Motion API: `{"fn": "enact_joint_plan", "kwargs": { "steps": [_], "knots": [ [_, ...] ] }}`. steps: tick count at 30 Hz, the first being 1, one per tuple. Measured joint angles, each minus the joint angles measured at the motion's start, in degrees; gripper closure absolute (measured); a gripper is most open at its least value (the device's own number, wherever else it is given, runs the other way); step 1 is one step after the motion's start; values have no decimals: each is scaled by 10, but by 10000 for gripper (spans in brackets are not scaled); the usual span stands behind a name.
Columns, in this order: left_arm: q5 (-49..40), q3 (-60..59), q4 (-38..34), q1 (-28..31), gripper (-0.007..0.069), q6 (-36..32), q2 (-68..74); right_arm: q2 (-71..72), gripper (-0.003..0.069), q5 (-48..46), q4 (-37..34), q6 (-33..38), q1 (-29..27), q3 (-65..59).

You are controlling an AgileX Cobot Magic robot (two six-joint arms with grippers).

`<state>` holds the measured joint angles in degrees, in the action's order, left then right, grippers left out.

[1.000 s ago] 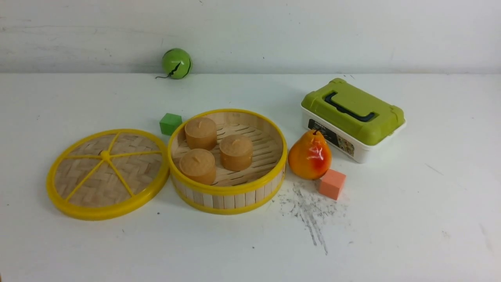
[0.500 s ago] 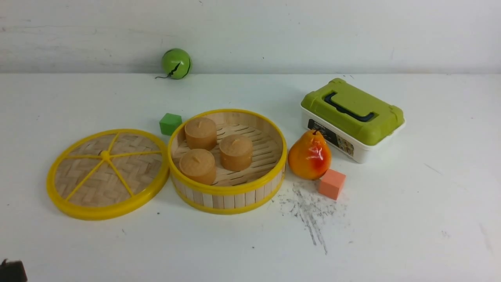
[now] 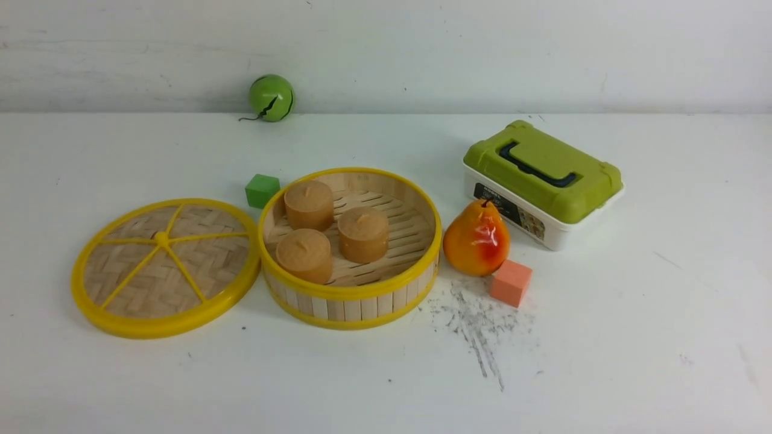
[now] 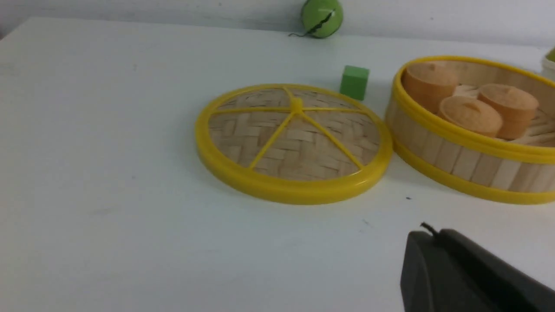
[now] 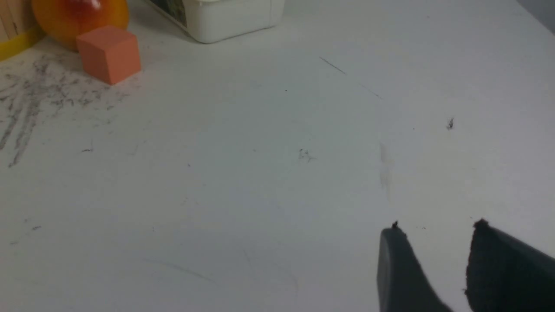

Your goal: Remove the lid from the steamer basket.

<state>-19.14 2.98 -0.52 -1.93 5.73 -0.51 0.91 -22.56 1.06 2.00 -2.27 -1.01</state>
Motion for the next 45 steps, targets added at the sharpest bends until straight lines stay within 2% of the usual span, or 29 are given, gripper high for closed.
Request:
{"fn": "enact_joint_plan", "kwargs": {
  "steps": [5, 7, 13, 45],
  "knots": [
    [27, -44, 45, 0, 637, 84, -1, 0, 419, 0, 0, 0, 0, 0],
    [20, -45, 51, 0, 637, 94, -1, 0, 419, 0, 0, 0, 0, 0],
    [-29, -47, 46, 0, 637, 96, -1, 0, 419, 0, 0, 0, 0, 0],
    [-31, -47, 45, 0, 627, 97, -1, 0, 419, 0, 0, 0, 0, 0]
  ]
}}
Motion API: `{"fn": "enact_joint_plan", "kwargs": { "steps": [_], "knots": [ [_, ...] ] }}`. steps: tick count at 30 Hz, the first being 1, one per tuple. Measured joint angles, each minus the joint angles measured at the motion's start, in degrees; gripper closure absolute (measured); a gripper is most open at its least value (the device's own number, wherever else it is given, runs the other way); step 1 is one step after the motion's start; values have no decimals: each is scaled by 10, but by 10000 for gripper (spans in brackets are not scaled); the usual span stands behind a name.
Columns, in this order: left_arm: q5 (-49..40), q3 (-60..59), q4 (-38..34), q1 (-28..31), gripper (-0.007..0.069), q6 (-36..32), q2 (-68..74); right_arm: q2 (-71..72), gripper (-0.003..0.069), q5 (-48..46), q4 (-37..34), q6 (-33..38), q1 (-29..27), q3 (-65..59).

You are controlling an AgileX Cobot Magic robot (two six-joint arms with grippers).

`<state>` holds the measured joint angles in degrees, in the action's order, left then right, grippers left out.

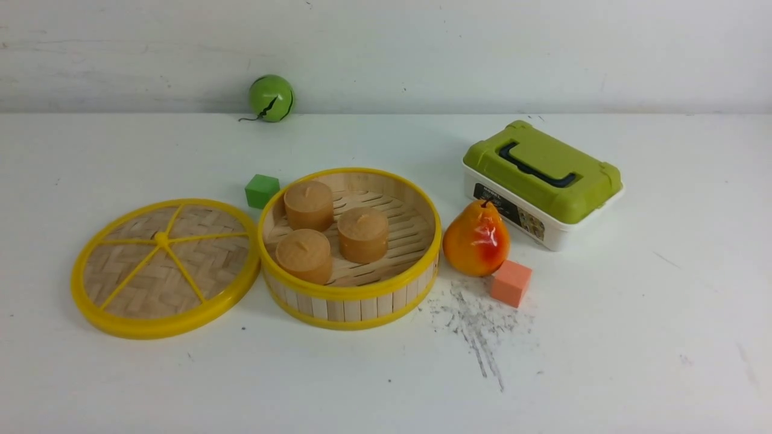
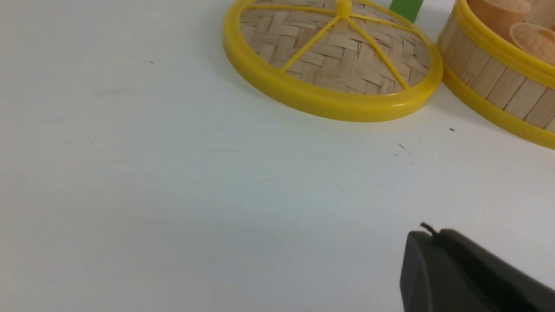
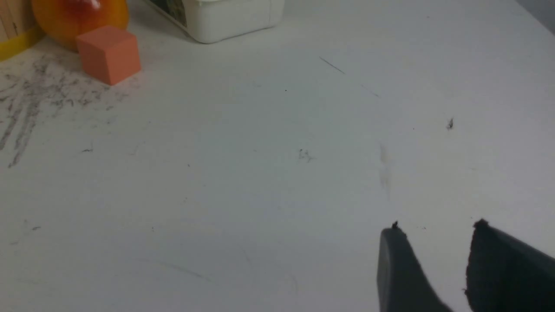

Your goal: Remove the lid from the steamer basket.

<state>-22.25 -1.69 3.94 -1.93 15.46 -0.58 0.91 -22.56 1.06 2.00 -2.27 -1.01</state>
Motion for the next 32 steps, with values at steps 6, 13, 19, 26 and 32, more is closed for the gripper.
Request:
{"fn": "enact_joint_plan", "kwargs": {
  "steps": [6, 13, 19, 26, 32],
  "knots": [
    [0, 0, 0, 0, 624, 0, 0, 0, 419, 0, 0, 0, 0, 0],
    [0, 0, 0, 0, 621, 0, 0, 0, 419, 0, 0, 0, 0, 0],
    [0, 0, 0, 0, 616, 0, 0, 0, 419, 0, 0, 0, 0, 0],
    [0, 0, 0, 0, 608, 0, 0, 0, 419, 0, 0, 0, 0, 0],
    [0, 0, 0, 0, 602, 1, 0, 0, 419, 0, 0, 0, 0, 0]
  ]
}}
